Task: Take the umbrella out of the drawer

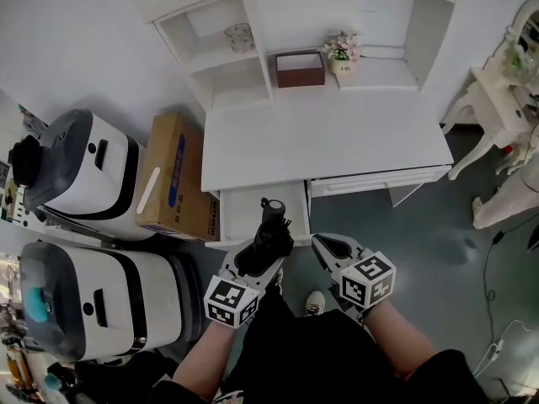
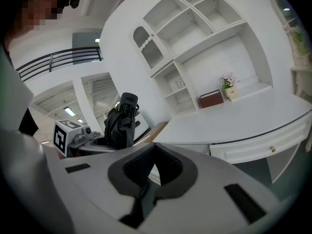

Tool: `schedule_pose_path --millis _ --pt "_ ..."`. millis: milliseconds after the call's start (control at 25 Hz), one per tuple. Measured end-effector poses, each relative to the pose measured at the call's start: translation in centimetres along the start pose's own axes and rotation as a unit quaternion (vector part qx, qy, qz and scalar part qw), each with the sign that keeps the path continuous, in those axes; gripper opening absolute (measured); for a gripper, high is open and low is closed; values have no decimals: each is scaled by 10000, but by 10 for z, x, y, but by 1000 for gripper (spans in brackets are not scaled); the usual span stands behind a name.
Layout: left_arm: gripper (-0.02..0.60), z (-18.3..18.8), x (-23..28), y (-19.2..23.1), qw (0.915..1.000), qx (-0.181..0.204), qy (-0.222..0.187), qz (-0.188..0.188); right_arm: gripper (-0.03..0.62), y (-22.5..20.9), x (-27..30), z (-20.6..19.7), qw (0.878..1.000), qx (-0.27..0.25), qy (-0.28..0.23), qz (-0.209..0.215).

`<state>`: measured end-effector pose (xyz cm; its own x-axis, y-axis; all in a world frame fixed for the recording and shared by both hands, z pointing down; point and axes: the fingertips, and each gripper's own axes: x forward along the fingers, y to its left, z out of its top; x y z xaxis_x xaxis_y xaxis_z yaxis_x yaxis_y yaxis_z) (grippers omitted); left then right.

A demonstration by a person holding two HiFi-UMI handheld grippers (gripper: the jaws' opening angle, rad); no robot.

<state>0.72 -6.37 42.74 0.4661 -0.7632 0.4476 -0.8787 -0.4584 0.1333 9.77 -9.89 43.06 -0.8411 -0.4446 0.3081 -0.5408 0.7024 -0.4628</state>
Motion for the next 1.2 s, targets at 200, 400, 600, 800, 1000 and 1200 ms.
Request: schedule_pose_path --millis 200,400,600,800,1000,1200 --pt "258 -5 -25 -12 9997 -170 -105 168 2 18 -8 -7 9999 20 25 124" --pt "258 -10 -56 -11 9988 -303 -175 332 2 35 -6 -8 9999 -102 15 117" --pt "258 -16 -88 -2 9978 -421 -313 406 2 61 -2 -2 9995 -277 -140 27" --pt "258 -22 -123 14 9978 -412 -433 285 2 92 5 -2 9986 -349 -333 -206" --pt "258 -30 -161 34 9982 -320 -499 101 2 128 12 -14 9972 -281 -485 -498" --pt "258 -45 -191 51 9982 -275 -527 -70 2 164 16 -35 9952 -272 -544 -767"
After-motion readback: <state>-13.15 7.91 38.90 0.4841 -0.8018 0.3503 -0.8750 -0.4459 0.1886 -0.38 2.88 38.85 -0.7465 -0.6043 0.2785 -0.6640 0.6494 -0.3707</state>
